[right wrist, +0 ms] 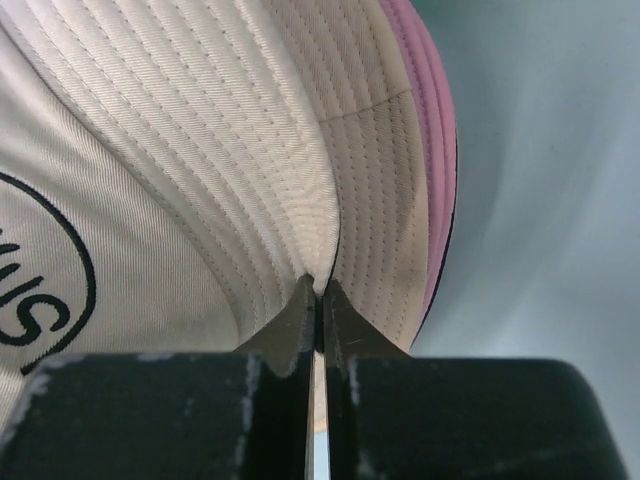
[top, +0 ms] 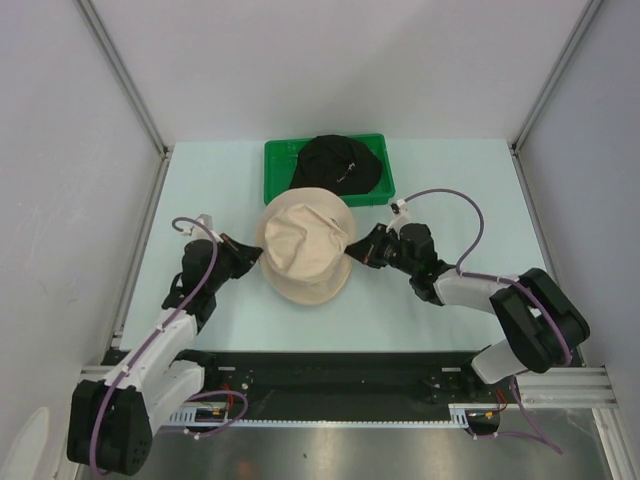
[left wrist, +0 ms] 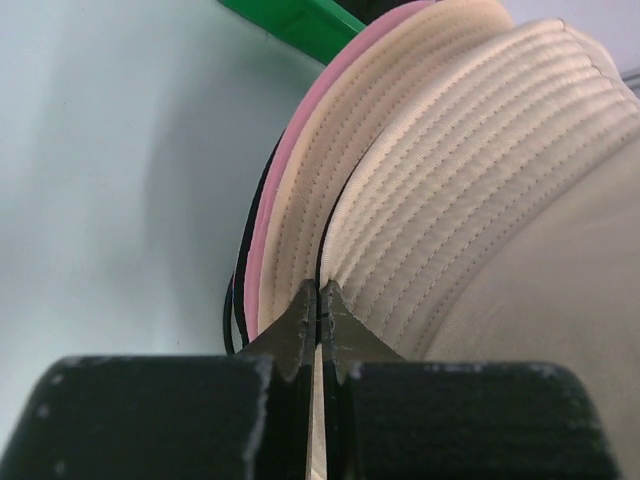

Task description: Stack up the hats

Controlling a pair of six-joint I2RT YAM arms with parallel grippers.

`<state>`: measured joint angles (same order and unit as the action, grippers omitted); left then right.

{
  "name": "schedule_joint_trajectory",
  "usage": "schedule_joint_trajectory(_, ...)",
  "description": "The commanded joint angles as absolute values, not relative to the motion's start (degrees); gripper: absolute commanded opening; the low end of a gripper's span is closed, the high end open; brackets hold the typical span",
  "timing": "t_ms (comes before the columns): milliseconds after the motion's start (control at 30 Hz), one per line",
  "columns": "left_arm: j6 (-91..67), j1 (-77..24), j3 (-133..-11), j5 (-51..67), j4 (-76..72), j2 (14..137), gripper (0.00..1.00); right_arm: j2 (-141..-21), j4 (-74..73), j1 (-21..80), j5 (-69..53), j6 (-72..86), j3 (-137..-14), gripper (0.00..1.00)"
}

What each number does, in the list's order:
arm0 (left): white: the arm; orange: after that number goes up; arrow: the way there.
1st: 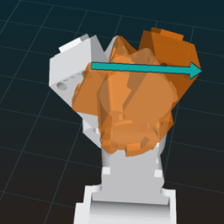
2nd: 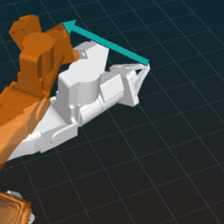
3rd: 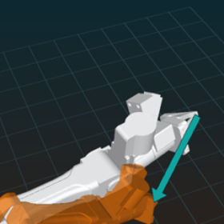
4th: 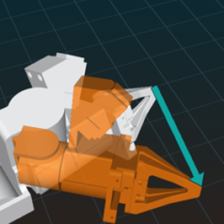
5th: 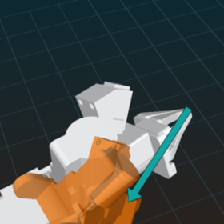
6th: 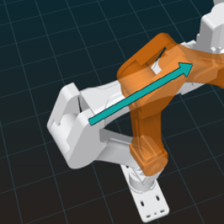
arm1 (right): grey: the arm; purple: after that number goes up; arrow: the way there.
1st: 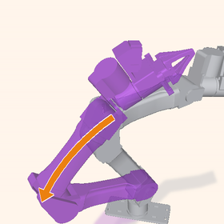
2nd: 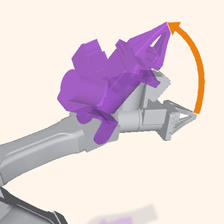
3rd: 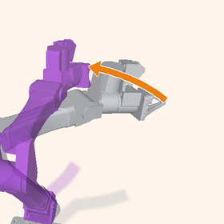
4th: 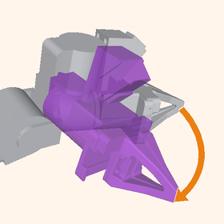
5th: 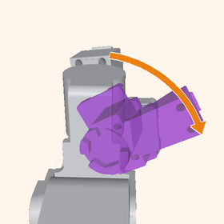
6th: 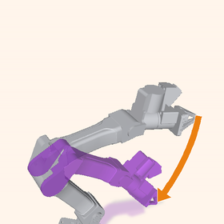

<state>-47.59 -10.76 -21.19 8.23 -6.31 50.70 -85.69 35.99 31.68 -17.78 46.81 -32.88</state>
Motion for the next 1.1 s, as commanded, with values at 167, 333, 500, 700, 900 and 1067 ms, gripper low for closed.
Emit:
schedule_joint_trajectory(167, -41.14, -10.2, -33.46, -2.55, 1.67, 60.44, 0.0, -82.01, 12.84, 42.96, -1.75, 39.46, -34.89, 0.0)
schedule_joint_trajectory(333, -34.03, -10.2, -41.91, -0.44, 5.0, 69.33, 0.0, -71.41, 8.71, 43.07, -5.8, 37.45, -34.89, 0.48)
schedule_joint_trajectory(500, -31.03, -10.28, -42.01, 6.14, 0.45, 71.19, 0.0, -59.52, 1.33, 36.84, -11.41, 32.18, -37.78, 0.76)
schedule_joint_trajectory(700, -28.31, -10.72, -42.36, 8.26, 0.18, 69.87, 0.0, -59.93, 5.7, 26.29, -23.78, 28.74, -43.33, 0.88)
schedule_joint_trajectory(900, -27.77, -11.34, -42.1, 9.05, -1.3, 68.56, 0.0, -75.28, 25.81, 22.68, -36.27, 30.83, -44.73, 0.91)
schedule_joint_trajectory(1067, -27.6, -11.86, -42.36, 8.96, -1.06, 68.9, 0.01, -85.5, 41.99, 22.32, -41.92, 36.12, -47.28, 0.91)
